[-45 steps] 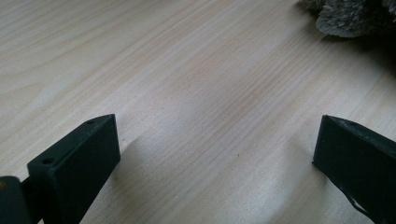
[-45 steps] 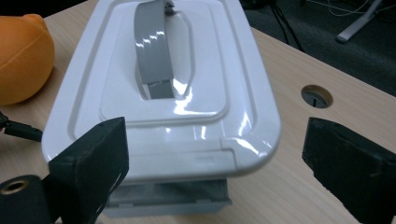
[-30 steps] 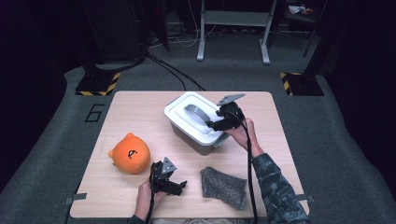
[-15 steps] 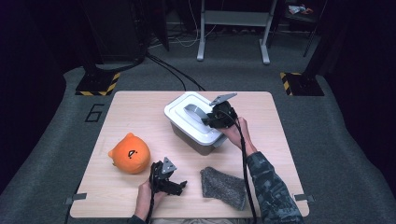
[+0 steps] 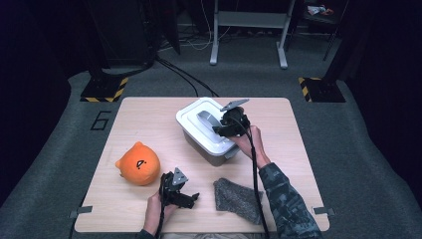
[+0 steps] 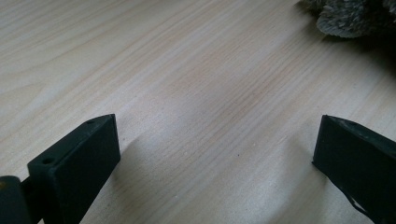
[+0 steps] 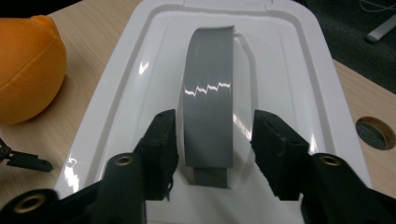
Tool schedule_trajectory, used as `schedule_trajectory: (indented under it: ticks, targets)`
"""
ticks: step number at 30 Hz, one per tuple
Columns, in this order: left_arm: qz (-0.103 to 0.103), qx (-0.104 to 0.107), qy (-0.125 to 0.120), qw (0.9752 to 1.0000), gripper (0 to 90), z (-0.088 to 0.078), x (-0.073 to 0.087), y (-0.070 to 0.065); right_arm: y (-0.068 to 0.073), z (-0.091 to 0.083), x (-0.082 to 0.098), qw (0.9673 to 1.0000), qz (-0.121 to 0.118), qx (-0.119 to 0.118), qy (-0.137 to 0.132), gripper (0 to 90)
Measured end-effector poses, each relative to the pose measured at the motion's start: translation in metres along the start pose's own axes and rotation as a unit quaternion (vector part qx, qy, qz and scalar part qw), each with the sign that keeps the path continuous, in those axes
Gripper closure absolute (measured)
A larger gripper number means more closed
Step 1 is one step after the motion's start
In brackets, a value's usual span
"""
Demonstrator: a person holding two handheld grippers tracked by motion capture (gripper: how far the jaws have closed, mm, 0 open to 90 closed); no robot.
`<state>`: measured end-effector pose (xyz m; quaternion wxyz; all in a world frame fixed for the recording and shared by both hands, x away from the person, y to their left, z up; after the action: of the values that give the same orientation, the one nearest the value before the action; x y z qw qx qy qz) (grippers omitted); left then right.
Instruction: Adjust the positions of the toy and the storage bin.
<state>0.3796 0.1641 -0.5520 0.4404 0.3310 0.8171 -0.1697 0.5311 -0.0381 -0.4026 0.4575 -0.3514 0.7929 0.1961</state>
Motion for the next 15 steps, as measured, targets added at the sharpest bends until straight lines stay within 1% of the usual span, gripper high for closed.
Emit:
schedule_trajectory:
  ticks: [1,2,3,4,5,7,8,10,13,15]
  targets:
    - [0.000,0.000,0.000,1.0000,0.1,0.000,0.000,0.000,0.000,0.001,-0.002,1.0000,-0.005,-0.004,-0.002,49.6]
    - [0.000,0.000,0.000,1.0000,0.1,0.000,0.000,0.000,0.000,0.003,-0.005,0.9999,-0.015,-0.007,-0.003,50.1]
    - [0.000,0.000,0.000,1.0000,0.1,0.000,0.000,0.000,0.001,0.005,-0.007,0.9998,-0.019,-0.006,-0.007,50.2]
    - [0.000,0.000,-0.001,1.0000,0.1,0.000,0.000,0.000,0.002,0.007,-0.009,0.9997,-0.024,-0.003,-0.003,51.4]
    - [0.000,0.000,0.000,1.0000,0.1,0.000,0.000,0.000,0.004,0.009,-0.011,0.9997,-0.023,-0.003,0.003,54.3]
    - [-0.001,-0.001,-0.001,1.0000,0.1,0.000,0.000,0.000,0.004,0.013,-0.016,0.9993,-0.036,0.003,0.000,64.2]
    - [-0.001,-0.001,-0.001,1.0000,0.1,0.000,0.000,0.000,0.005,0.015,-0.017,0.9994,-0.033,0.002,0.007,65.5]
    - [0.000,-0.001,-0.001,1.0000,0.1,0.000,0.000,0.000,0.006,0.016,-0.018,0.9994,-0.034,0.010,0.007,66.3]
    - [-0.001,0.000,-0.001,1.0000,0.1,0.000,0.000,0.000,0.007,0.016,-0.018,0.9996,-0.024,0.016,0.005,66.8]
    - [0.000,-0.001,-0.001,1.0000,0.1,0.000,0.000,0.000,0.008,0.016,-0.019,0.9995,-0.020,0.025,0.008,66.9]
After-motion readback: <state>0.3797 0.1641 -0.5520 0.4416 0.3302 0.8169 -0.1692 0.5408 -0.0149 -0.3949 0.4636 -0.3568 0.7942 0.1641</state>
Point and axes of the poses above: each handheld gripper's, and its own axes: z roughly forward along the jaws, x roughly out of its underside, y roughly to its left, the point moved 3 cm from there along z, roughly forward along the jaws, and after that the axes turned 11 degrees about -y, right-handed, at the moved point
